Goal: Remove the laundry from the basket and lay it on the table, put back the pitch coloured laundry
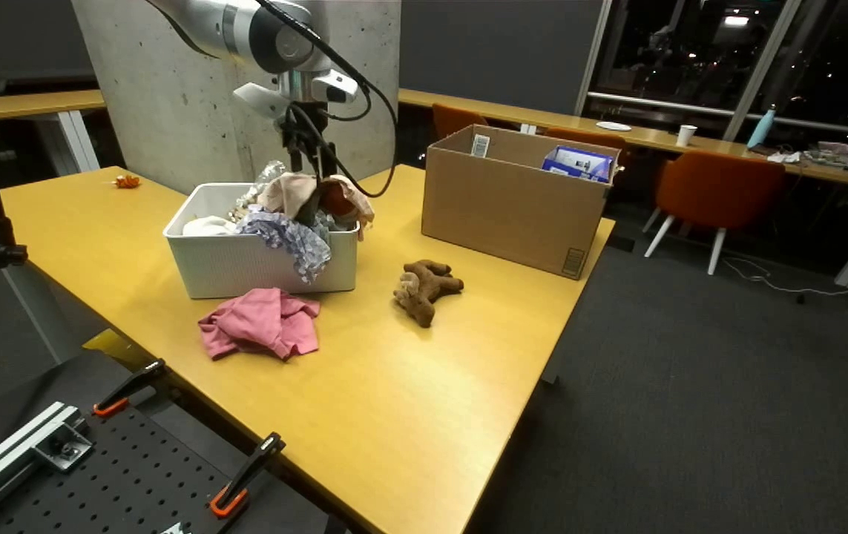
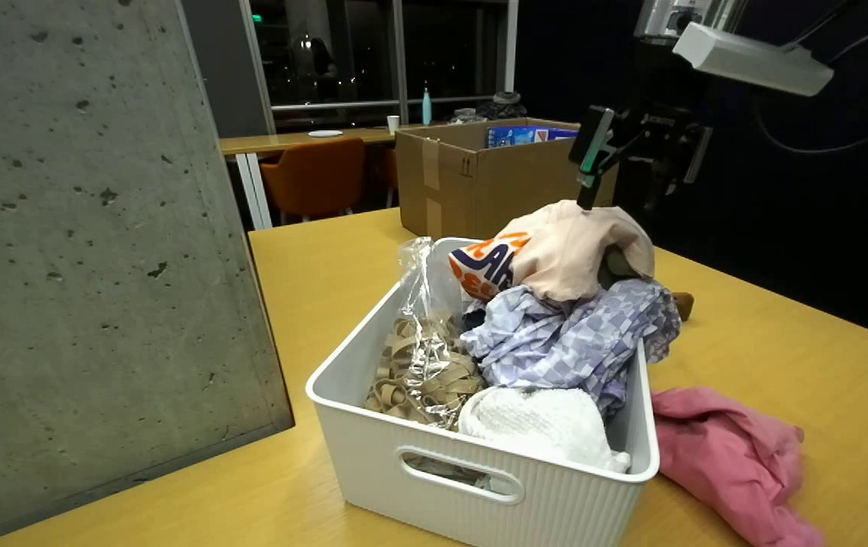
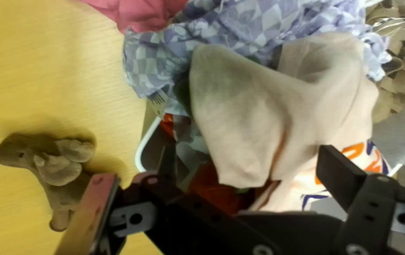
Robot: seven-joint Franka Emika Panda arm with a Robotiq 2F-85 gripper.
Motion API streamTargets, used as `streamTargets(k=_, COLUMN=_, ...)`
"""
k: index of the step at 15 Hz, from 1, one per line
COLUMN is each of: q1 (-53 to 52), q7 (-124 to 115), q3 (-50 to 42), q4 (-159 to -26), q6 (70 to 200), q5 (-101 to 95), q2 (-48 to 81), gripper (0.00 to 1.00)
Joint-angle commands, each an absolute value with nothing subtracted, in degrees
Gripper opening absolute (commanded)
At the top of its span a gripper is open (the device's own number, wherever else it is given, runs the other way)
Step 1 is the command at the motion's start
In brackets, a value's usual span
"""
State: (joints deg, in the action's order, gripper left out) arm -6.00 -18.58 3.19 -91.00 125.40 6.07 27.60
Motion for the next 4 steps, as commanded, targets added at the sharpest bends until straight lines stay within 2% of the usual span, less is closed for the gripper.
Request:
streamTargets(k=1, q1=-9.72, q7=-26.61, q3=0.15, q4=-97.36, q6=122.23, q5=0.73, q2=21.54, gripper=1.0)
streamTargets(k=4, q1=-11.92, q7=-34.02, q3=-0.91, q4=-100.02, q6=120.12, q5=-4.28, q2=19.32, gripper=1.0)
